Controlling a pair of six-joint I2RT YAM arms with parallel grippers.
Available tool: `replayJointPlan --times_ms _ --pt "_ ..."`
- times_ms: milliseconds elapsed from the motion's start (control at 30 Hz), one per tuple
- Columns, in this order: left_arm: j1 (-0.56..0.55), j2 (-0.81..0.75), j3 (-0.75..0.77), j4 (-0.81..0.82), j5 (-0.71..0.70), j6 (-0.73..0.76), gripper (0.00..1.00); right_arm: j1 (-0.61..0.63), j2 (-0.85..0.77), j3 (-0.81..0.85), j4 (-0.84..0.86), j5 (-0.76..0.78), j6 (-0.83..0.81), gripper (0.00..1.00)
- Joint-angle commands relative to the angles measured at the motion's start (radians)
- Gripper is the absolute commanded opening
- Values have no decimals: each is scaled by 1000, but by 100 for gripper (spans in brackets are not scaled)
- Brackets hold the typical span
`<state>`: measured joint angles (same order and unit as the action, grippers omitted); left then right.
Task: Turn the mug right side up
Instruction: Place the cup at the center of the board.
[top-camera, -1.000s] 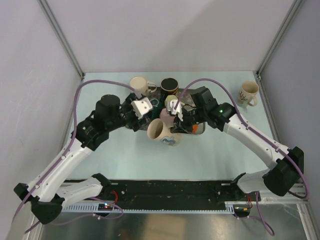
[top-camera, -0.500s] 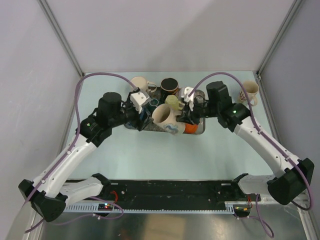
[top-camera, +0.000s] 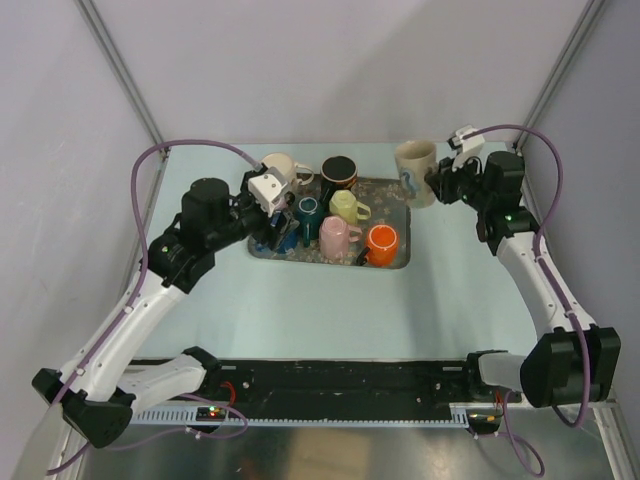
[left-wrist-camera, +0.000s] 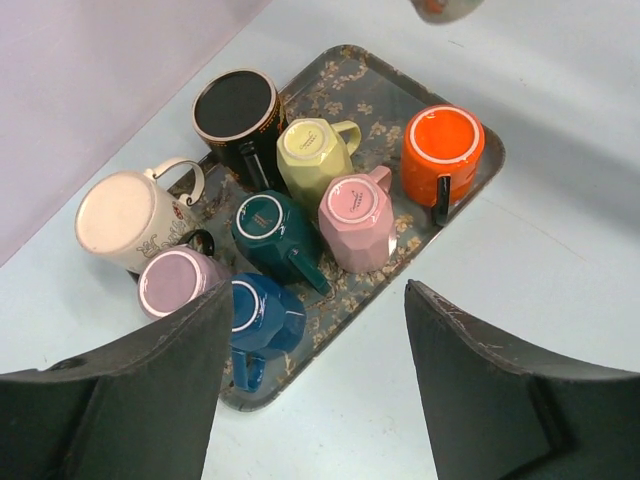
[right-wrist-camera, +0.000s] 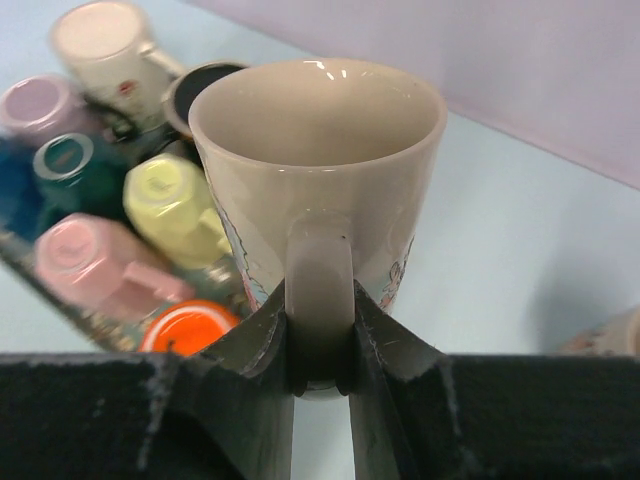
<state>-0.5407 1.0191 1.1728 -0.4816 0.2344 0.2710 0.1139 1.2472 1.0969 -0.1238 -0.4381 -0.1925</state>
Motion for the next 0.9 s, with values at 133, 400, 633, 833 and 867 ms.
replayJointPlan --times_ms 133,400,633,833,867 --pt "10 -15 14 -50 -49 109 73 -87 81 -39 470 246 56 0" --pt "10 -39 -16 -119 -134 270 73 -169 222 -67 602 291 38 0" --pt "10 -27 3 -156 -159 295 73 -206 314 -67 656 272 37 0" --pt "10 -10 17 -166 -164 297 73 -202 375 -65 682 246 42 0" --pt "10 -8 20 -167 -165 297 73 -200 383 -64 685 245 42 0"
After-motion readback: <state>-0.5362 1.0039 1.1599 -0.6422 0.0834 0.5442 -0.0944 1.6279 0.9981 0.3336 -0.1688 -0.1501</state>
